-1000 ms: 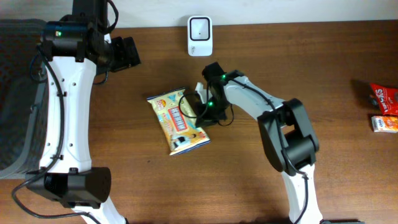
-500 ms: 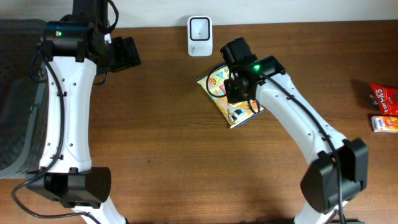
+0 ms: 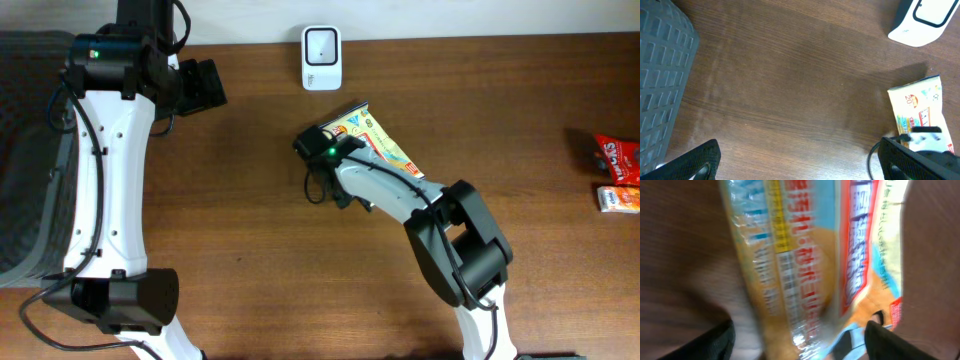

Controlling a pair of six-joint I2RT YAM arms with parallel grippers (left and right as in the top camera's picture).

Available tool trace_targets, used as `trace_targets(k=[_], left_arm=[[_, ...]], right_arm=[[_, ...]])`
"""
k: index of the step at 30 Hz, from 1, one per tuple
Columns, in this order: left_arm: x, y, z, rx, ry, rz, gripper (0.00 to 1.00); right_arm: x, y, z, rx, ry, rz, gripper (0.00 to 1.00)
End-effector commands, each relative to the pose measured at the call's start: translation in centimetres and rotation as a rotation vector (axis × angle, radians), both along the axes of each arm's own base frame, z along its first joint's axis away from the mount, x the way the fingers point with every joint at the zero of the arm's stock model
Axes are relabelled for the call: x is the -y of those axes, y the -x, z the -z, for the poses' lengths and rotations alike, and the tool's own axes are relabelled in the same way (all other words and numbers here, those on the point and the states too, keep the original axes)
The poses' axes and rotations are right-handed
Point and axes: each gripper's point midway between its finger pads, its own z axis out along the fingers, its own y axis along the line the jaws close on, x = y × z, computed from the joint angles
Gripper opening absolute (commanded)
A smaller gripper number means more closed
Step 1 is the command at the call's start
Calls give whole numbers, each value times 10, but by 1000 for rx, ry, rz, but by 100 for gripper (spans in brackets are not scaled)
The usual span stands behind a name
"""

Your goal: Scan the item barcode

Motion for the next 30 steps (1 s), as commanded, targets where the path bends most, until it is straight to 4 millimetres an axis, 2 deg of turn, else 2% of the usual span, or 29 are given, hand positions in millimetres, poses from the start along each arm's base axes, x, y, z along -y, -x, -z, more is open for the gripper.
trace_targets(k=[1,3,4,5,7,10,12,13,15,16,18,23,25,26,27,29,30], left_arm=[[-3,0,1,0,-6,-16,99],[-3,0,1,0,-6,-16,99],[-3,-1,1,-1,-6,-16,99],[-3,0,1,0,-6,-16,99],[-3,0,1,0,-6,-16,99],[-3,0,1,0,-6,-15,99],[-3,0,1,0,-6,-16,99],[-3,0,1,0,-6,-16,99],[-3,-1,1,-1,-6,-16,99],[-3,0,1,0,-6,-16,99],[-3,0,1,0,-6,-15,99],[-3,0,1,0,-6,-16,99],[-3,0,1,0,-6,-16,99],[-3,0,1,0,-6,-16,99],[-3,0,1,0,-6,-16,99],[-3,0,1,0,-6,-16,99],[-3,0,1,0,-6,-16,99]], right_arm=[[29,-7,23,-44,-3,80,61],[23,-5,33,-126,-113,53,47],[20,-5,36,-152,-163,50,33],[22,-5,37,-168,-198,67,4],[23,-3,35,-187,-228,80,4],[11,-6,6,-193,-322,114,4],[-11,-7,-32,-205,-447,90,4],[-29,-3,-59,-230,-554,68,4],[-54,6,-87,-293,-716,11,4],[-82,21,-103,-390,-898,-66,4],[-107,45,-113,-520,-1085,-170,4],[-126,82,-105,-722,-1325,-150,4],[-129,91,-100,-770,-1394,-129,4],[-127,91,-91,-782,-1397,-71,4],[-123,89,-84,-780,-1401,-35,12],[-103,74,-69,-736,-1366,66,18],[-86,62,-59,-689,-1316,129,28]])
